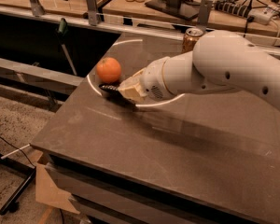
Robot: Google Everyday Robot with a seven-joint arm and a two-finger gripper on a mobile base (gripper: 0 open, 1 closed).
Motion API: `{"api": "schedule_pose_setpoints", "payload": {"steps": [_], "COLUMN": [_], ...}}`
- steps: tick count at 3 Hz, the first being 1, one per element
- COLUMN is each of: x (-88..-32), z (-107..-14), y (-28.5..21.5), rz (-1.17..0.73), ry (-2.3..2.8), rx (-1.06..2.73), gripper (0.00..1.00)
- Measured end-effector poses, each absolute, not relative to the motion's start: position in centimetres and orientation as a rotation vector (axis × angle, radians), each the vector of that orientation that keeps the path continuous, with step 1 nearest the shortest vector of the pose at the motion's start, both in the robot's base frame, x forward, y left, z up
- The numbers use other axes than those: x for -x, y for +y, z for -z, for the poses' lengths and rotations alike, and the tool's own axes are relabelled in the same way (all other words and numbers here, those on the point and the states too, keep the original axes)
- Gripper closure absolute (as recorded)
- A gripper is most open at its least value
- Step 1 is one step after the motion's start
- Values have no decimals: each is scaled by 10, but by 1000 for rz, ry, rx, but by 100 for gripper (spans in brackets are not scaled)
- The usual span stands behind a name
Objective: Move rxbar chocolate near orange
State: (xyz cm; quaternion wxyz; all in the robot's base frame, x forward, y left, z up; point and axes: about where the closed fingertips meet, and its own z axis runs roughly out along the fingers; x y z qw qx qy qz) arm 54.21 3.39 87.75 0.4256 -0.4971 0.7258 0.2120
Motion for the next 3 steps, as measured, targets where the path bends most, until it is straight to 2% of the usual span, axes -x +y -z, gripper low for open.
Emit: {"api": "schedule_pose_setpoints", "payload": {"steps": [1, 2, 3], "x": [-545, -545, -557], "z": [-878, -879, -890], "y": [36, 28, -21], "rz": [-508, -498, -478], "ry": [1810, 1819, 1842], "rx": [1248, 1239, 1163], "gripper": [17, 0, 0]}}
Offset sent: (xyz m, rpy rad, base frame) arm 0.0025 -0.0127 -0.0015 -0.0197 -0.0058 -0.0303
